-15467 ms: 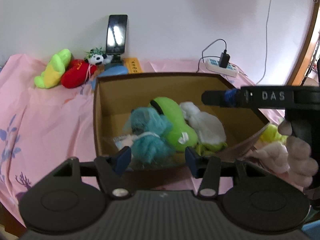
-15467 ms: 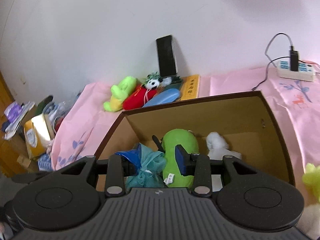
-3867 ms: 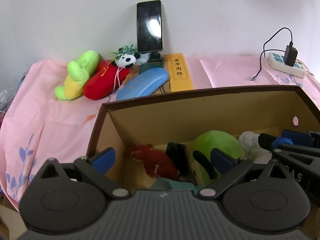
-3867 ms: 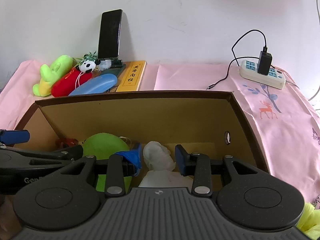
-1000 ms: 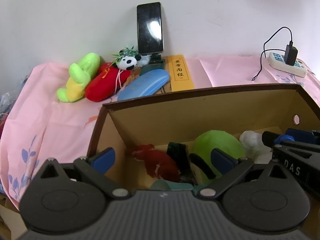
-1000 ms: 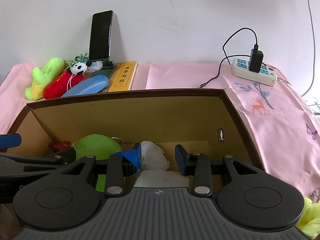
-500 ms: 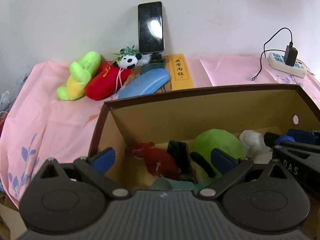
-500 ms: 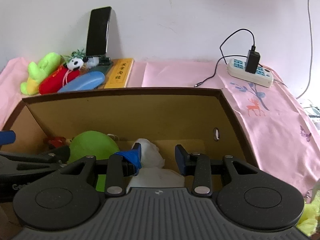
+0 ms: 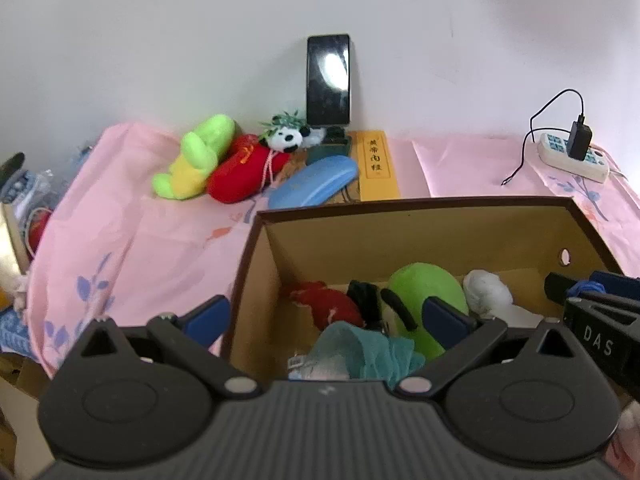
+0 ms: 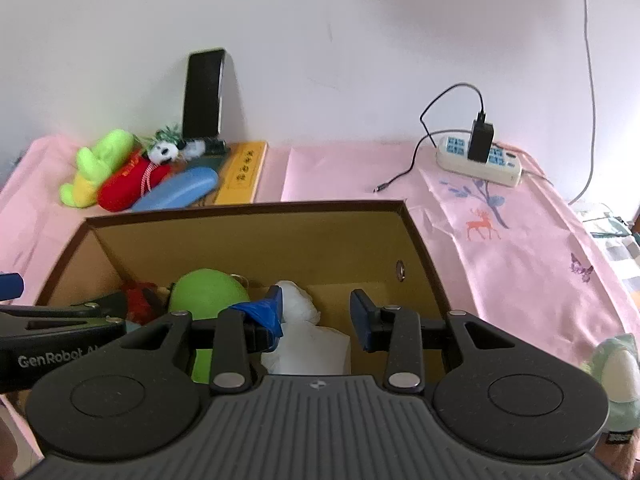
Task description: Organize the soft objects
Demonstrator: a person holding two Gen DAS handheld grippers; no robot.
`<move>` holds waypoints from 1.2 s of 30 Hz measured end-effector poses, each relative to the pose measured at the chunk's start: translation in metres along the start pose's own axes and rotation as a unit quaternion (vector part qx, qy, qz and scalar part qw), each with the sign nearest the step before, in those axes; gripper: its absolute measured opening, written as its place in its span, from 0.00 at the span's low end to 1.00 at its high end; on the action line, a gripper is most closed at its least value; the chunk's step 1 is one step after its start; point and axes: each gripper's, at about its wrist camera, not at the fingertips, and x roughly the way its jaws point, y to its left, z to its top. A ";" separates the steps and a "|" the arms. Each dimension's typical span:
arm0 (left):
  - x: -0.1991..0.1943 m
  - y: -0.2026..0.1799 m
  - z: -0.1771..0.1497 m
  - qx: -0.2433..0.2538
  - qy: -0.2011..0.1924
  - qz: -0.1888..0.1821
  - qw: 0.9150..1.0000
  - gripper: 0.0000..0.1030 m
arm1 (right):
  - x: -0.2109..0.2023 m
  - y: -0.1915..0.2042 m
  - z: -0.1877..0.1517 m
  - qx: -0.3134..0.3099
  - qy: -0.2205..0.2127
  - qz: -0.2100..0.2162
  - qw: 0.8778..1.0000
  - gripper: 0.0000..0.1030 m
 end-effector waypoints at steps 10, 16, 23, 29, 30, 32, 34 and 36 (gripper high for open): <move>-0.045 -0.002 -0.015 -0.008 -0.008 -0.003 1.000 0.99 | -0.036 -0.002 -0.009 0.011 -0.018 0.011 1.000 0.20; -0.055 -0.003 -0.024 -0.004 0.010 0.005 1.000 0.99 | -0.051 0.000 -0.017 -0.003 -0.016 0.013 1.000 0.20; -0.061 -0.007 -0.032 0.007 0.023 0.006 1.000 0.99 | -0.061 0.000 -0.024 -0.011 -0.006 0.012 1.000 0.20; -0.063 -0.010 -0.037 0.014 0.033 0.001 0.999 0.99 | -0.065 -0.003 -0.029 -0.002 0.006 0.009 1.000 0.20; -0.064 -0.010 -0.037 0.014 0.033 0.000 0.999 0.99 | -0.066 -0.003 -0.030 0.000 0.007 0.009 1.000 0.20; -0.065 -0.010 -0.037 0.012 0.033 -0.001 0.999 0.99 | -0.067 -0.004 -0.031 0.001 0.008 0.009 1.000 0.20; -0.066 -0.009 -0.038 0.008 0.034 -0.002 0.999 0.99 | -0.067 -0.004 -0.031 0.001 0.008 0.009 1.000 0.20; -0.067 -0.008 -0.038 0.006 0.033 -0.003 0.999 0.99 | -0.067 -0.004 -0.031 0.000 0.008 0.009 1.000 0.20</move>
